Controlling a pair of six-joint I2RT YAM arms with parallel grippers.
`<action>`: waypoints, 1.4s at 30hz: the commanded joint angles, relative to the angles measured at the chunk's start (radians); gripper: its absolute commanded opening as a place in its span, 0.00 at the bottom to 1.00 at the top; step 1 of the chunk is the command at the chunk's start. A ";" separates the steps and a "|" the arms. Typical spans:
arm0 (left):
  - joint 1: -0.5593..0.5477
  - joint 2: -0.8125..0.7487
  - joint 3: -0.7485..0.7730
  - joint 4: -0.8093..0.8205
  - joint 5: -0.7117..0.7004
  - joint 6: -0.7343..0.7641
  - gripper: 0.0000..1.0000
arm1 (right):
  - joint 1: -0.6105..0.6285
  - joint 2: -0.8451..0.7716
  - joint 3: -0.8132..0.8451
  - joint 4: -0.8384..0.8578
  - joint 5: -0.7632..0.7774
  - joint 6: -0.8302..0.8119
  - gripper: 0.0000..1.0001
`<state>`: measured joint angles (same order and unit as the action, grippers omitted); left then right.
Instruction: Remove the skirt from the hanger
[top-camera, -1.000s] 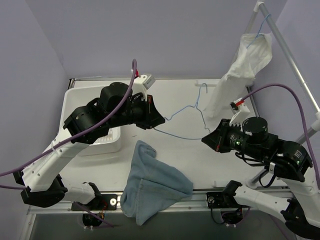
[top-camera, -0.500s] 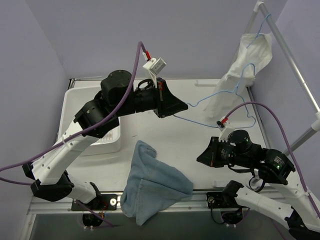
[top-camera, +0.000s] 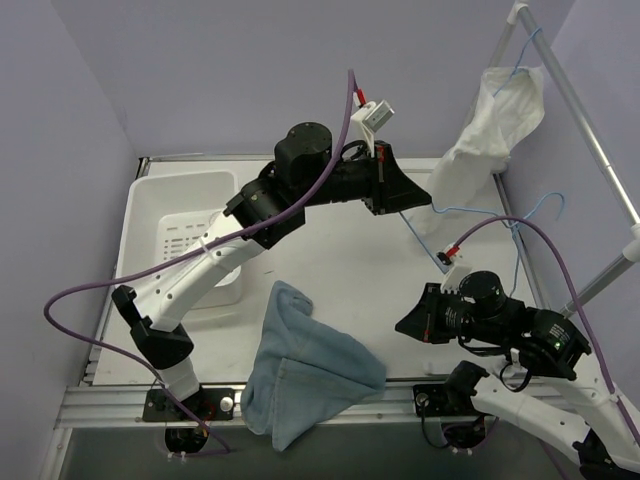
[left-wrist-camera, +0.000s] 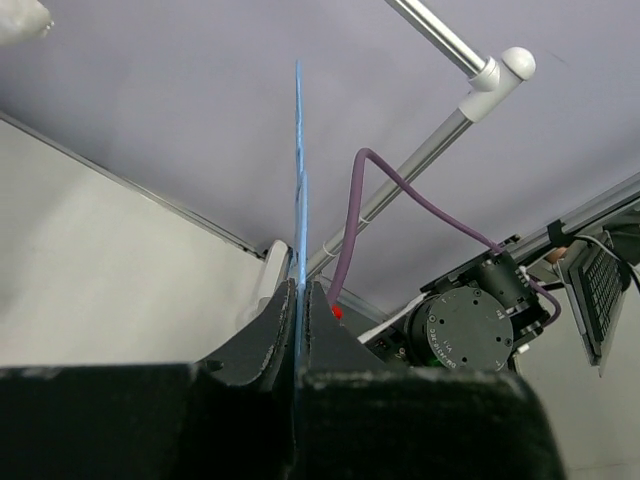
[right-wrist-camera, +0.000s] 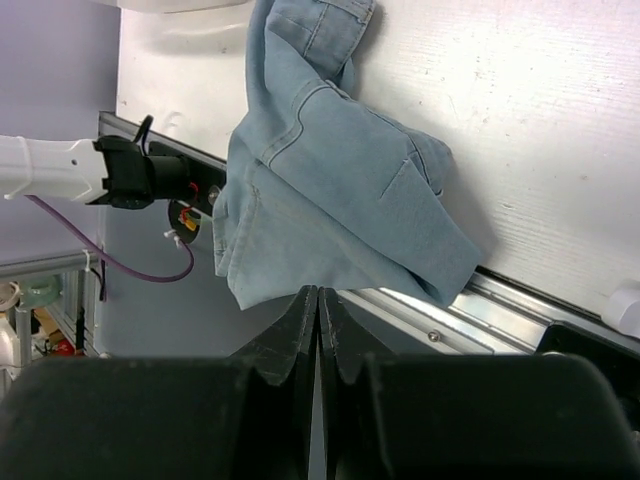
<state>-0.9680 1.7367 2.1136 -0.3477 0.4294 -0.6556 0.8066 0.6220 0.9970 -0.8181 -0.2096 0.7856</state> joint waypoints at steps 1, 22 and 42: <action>0.008 -0.017 0.158 -0.052 -0.049 0.109 0.02 | 0.003 -0.042 0.000 0.002 0.006 0.018 0.00; 0.130 -0.042 0.160 -0.040 -0.003 0.151 0.02 | 0.003 0.004 0.075 0.063 -0.054 -0.075 0.00; 0.104 0.129 0.252 0.401 0.097 -0.082 0.02 | 0.005 -0.042 -0.084 0.114 -0.114 -0.071 0.00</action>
<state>-0.8467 1.8317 2.3020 -0.0639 0.4961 -0.6857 0.8066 0.5991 0.9230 -0.7151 -0.3225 0.7181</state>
